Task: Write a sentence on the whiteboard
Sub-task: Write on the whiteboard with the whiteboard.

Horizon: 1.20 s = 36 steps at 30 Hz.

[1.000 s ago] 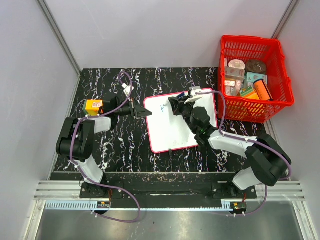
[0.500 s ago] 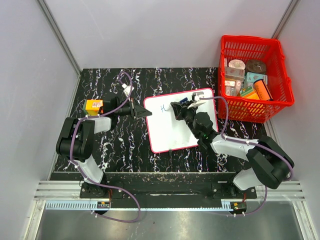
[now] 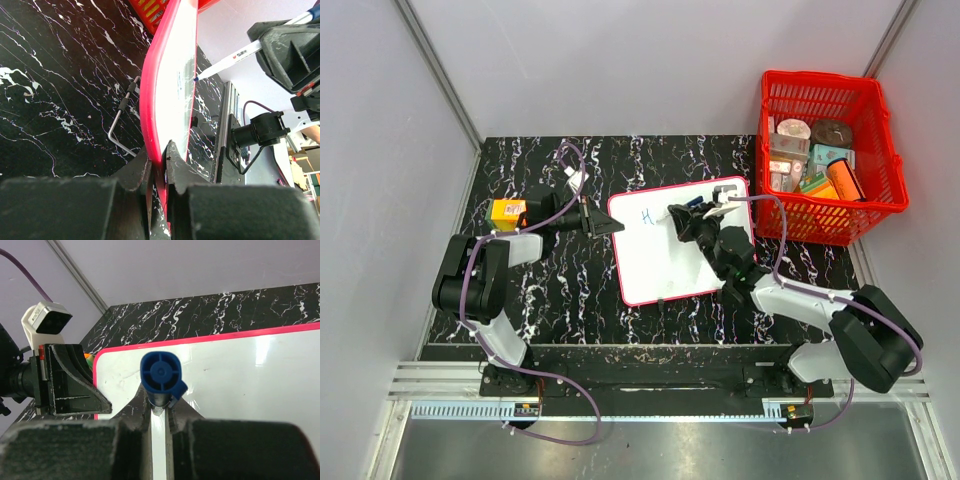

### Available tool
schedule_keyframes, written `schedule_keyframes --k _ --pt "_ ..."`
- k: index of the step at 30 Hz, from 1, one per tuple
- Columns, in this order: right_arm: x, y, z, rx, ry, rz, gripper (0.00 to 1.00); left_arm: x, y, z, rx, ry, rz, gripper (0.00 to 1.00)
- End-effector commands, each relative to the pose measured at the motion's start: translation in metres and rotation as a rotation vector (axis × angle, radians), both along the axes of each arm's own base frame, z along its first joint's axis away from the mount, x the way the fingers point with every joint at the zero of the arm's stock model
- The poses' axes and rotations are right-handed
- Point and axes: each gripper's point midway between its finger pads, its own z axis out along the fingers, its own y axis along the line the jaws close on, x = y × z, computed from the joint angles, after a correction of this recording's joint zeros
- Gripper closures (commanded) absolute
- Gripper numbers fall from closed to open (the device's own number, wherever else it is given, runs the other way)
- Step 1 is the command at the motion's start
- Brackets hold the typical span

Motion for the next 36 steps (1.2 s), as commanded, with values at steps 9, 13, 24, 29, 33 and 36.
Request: schedule_keyframes --k 9,13,24,29,33,36 --pt "0.018 -0.002 0.032 -0.001 -0.056 -0.052 1.00 0.011 -0.004 -0.005 0.069 -0.182 0.013 1.00" --pt "0.021 0.001 0.028 -0.010 -0.049 -0.049 1.00 0.011 -0.004 -0.005 0.069 -0.183 0.013 1.00" --pt "0.025 0.002 0.016 -0.028 -0.023 -0.059 1.00 0.011 -0.005 -0.005 0.070 -0.185 0.011 1.00" --pt "0.024 0.005 0.013 -0.036 -0.017 -0.040 1.00 0.010 -0.006 -0.005 0.069 -0.183 0.008 1.00" --pt "0.021 0.005 0.008 -0.036 -0.011 -0.029 1.00 0.011 -0.005 -0.005 0.071 -0.185 0.011 1.00" --pt "0.018 0.003 0.003 -0.041 -0.004 -0.023 1.00 0.010 -0.006 -0.006 0.071 -0.180 0.009 1.00"
